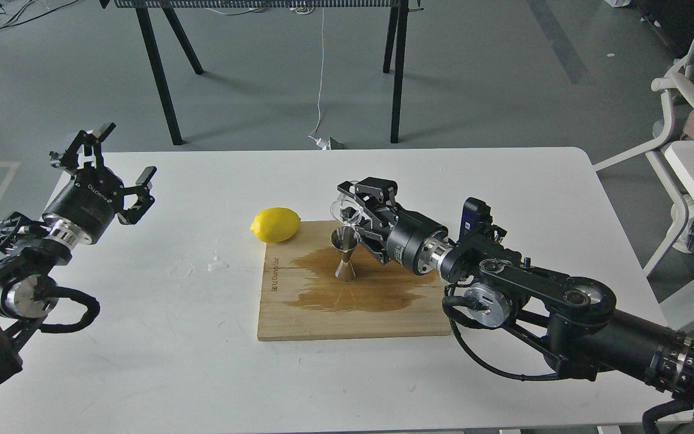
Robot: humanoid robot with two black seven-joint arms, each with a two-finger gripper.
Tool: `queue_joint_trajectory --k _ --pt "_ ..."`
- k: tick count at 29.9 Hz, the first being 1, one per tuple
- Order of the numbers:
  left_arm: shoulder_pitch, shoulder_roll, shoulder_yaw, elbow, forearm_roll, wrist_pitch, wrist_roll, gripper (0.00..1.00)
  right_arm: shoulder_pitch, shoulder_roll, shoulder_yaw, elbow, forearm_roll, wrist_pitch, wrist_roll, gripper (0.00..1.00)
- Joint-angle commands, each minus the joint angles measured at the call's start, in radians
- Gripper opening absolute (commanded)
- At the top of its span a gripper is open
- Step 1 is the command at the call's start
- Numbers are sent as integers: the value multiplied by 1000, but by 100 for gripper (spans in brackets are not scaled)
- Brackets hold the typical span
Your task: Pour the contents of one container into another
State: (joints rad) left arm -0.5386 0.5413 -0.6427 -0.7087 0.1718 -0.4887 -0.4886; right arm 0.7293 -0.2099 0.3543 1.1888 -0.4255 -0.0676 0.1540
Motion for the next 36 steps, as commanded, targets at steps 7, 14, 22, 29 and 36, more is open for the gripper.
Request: queue_joint_trajectory --k 7,14,22,29,36 --pt "-1 -6 2 0 0 0 0 99 8 -20 -18 6 -4 0 1 41" --pt "0 -6 0 0 0 0 0 99 21 -19 -23 2 -36 -1 1 41" --pt "0 -6 0 0 0 0 0 99 58 -19 -92 -8 -41 -12 2 41" --pt "0 -11 0 0 0 0 0 99 68 -11 -109 -17 -47 -23 2 41" --pt "0 -11 0 2 0 0 0 99 85 -3 -116 -26 -64 -24 2 41"
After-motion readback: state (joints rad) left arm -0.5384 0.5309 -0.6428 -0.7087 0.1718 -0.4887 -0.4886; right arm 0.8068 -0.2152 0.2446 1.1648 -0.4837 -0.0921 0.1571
